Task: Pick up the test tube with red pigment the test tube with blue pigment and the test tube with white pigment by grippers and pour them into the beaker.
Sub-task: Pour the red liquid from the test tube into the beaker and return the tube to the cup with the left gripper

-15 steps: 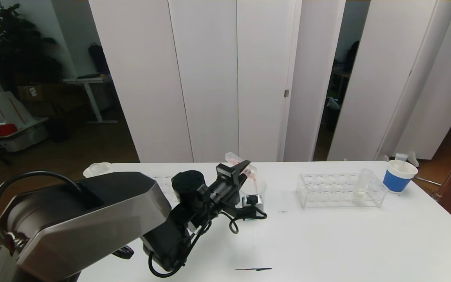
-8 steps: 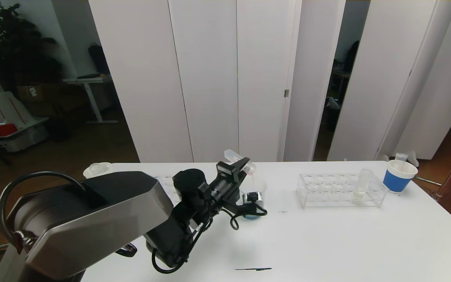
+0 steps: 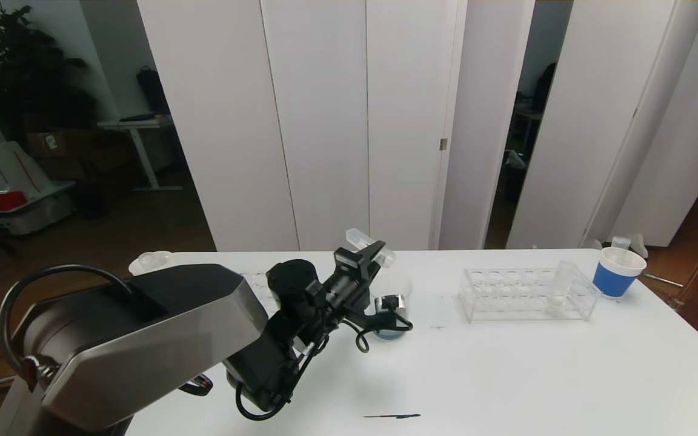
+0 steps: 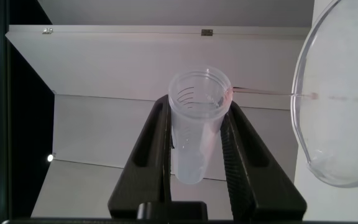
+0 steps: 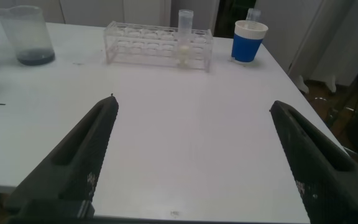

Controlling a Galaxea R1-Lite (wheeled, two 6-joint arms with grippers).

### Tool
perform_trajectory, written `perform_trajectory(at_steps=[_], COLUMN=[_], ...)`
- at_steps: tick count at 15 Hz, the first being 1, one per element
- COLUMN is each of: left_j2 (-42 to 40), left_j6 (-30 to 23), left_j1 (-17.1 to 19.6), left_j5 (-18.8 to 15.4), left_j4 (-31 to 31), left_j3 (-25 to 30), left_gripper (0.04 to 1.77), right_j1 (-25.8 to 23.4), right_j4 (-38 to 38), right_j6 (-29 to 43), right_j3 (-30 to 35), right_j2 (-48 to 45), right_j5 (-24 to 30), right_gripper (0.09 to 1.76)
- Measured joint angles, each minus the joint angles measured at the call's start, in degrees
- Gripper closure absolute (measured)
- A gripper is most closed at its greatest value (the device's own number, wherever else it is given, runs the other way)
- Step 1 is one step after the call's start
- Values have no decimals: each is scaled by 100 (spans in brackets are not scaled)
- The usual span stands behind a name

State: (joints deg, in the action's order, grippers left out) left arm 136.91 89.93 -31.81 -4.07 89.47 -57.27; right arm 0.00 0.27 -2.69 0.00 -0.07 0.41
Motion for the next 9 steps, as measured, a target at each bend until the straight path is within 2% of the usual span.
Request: perform_trajectory(at_steps=[6,9], left_j2=[-44,-229], left_j6=[41,-156], left_j1=[30,83], left_j5=[41,132], left_j4=[-2,-2], left_j3=[33,110], left_gripper=[124,124], right_j1=[0,0], right_j4=[-2,0], right_j6=[2,0], right_j3=[0,0], right_j2=[0,0], right_j5=[-1,0], right_gripper=[10,10])
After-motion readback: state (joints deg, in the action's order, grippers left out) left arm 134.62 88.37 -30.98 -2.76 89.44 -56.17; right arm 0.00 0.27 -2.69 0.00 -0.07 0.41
